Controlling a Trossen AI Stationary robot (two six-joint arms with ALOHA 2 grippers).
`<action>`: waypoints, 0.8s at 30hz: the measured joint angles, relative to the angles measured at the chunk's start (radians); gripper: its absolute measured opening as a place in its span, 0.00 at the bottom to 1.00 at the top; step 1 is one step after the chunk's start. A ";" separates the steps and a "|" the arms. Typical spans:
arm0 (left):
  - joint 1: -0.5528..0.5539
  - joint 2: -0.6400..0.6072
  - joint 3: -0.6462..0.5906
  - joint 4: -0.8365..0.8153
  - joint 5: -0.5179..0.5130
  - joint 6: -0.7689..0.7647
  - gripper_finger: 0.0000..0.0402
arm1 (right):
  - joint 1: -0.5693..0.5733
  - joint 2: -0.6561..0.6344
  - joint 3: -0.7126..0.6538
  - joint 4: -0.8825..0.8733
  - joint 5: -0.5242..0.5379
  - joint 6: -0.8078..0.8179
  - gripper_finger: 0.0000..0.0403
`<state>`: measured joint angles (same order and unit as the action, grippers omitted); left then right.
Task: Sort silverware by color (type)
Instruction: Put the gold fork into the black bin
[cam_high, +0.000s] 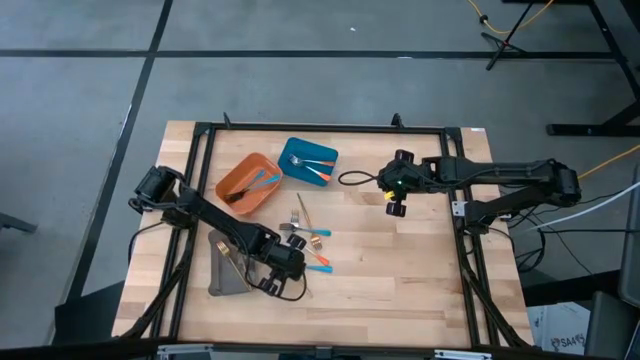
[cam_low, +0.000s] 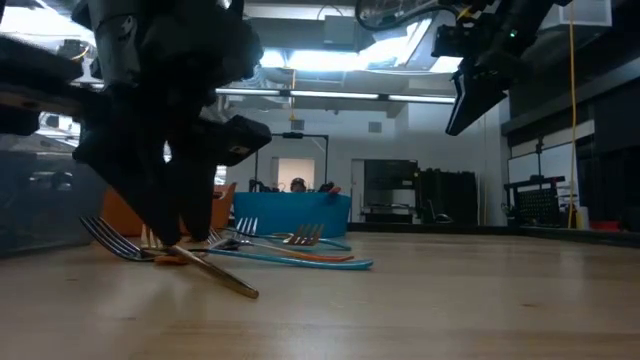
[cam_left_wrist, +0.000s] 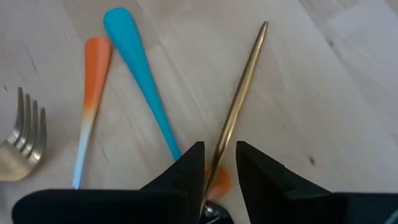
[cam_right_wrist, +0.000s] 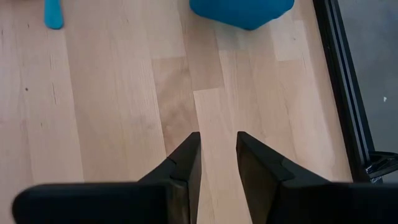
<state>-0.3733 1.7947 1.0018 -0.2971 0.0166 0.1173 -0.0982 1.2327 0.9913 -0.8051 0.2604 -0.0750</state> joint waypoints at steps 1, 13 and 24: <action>0.000 0.000 -0.007 0.001 0.000 0.000 0.21 | 0.000 0.000 0.000 0.000 0.000 0.000 0.23; 0.000 0.000 -0.032 0.002 -0.001 0.000 0.21 | 0.000 0.000 0.000 0.000 0.000 0.000 0.23; 0.000 0.000 -0.032 0.005 -0.006 0.000 0.21 | 0.000 0.000 0.000 0.000 0.000 0.000 0.23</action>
<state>-0.3733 1.7947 0.9695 -0.2922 0.0101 0.1171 -0.0985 1.2327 0.9913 -0.8047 0.2604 -0.0753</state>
